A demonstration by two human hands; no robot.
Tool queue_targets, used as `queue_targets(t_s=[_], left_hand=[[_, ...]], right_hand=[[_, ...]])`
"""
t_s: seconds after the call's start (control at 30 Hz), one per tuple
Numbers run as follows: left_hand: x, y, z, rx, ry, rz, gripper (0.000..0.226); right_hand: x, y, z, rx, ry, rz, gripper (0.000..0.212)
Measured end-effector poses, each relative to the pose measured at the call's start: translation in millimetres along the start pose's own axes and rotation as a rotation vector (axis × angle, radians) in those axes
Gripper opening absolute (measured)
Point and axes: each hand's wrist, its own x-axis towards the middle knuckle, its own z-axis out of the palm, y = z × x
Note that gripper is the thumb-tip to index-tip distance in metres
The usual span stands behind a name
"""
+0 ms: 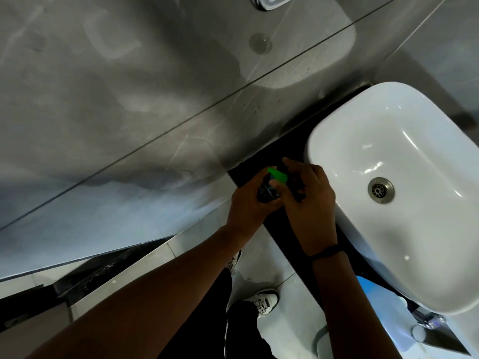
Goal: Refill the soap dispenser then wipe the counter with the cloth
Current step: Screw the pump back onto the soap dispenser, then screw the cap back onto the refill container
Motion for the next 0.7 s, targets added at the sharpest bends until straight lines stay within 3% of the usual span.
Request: queue_targets(t_s=[0.07,0.17,0.33,0.5,0.7], left_hand=[[0,-1,1,-0.010,-0.011,-0.019,0.058],[1,-6,1,0.015,-0.021,-0.027,0.061],[3,-8,2,0.052,-0.021,-0.007,0.074],[2,-1,-1,0.075,0.001,-0.012,0.095],[2,-4,1,0.061,-0.014,-0.028,0.088]], right_hand=[[2,-4,-8,-0.075,-0.019,-0.084,0.025],[7,-11,-16,-0.159,-0.093,-0.150,0.020],[12,-27,-30,-0.197,-0.260,-0.255,0.043],[10,-24,-34,-0.152,-0.291,-0.264,0.039],[6,-15,-32,-0.135,-0.281,-0.243,0.038]])
